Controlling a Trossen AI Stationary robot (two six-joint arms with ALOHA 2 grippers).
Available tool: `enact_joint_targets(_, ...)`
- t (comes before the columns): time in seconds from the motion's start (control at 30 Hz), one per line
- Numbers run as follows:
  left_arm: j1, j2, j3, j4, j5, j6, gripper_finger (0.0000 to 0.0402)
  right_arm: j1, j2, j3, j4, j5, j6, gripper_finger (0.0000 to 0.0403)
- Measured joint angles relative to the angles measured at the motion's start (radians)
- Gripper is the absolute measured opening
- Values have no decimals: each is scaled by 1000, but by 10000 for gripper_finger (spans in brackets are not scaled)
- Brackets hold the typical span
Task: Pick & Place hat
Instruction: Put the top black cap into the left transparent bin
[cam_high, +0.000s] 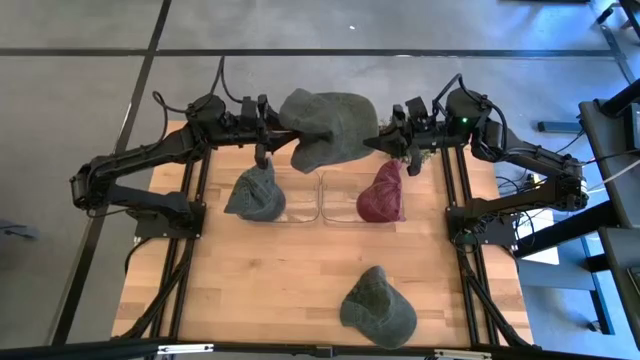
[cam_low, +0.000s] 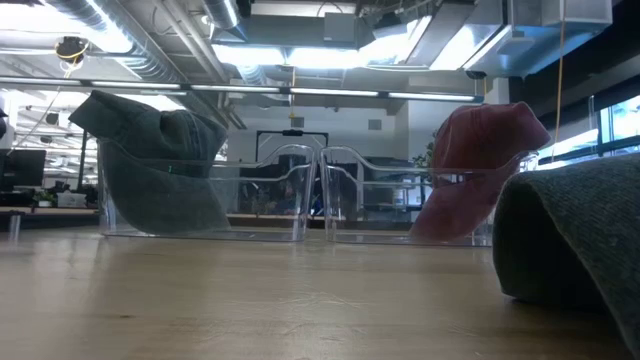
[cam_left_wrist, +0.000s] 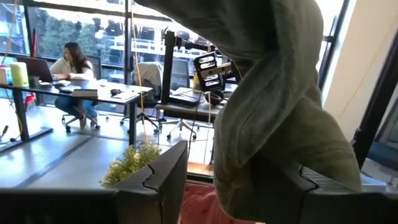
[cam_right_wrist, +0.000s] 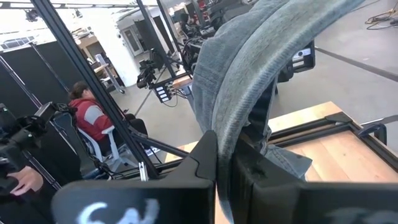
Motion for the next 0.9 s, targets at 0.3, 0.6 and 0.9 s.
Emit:
enact_joint_targets(0.3, 0, 0, 0, 0, 0, 34, 147, 0, 0, 0, 13, 0, -1, 16)
enact_joint_targets(0.6, 0, 0, 0, 11, 1, 34, 91, 0, 1, 0, 13, 1, -2, 16)
enact_joint_targets(0.9, 0, 0, 0, 107, 111, 34, 23, 0, 14, 1, 14, 20, -4, 21)
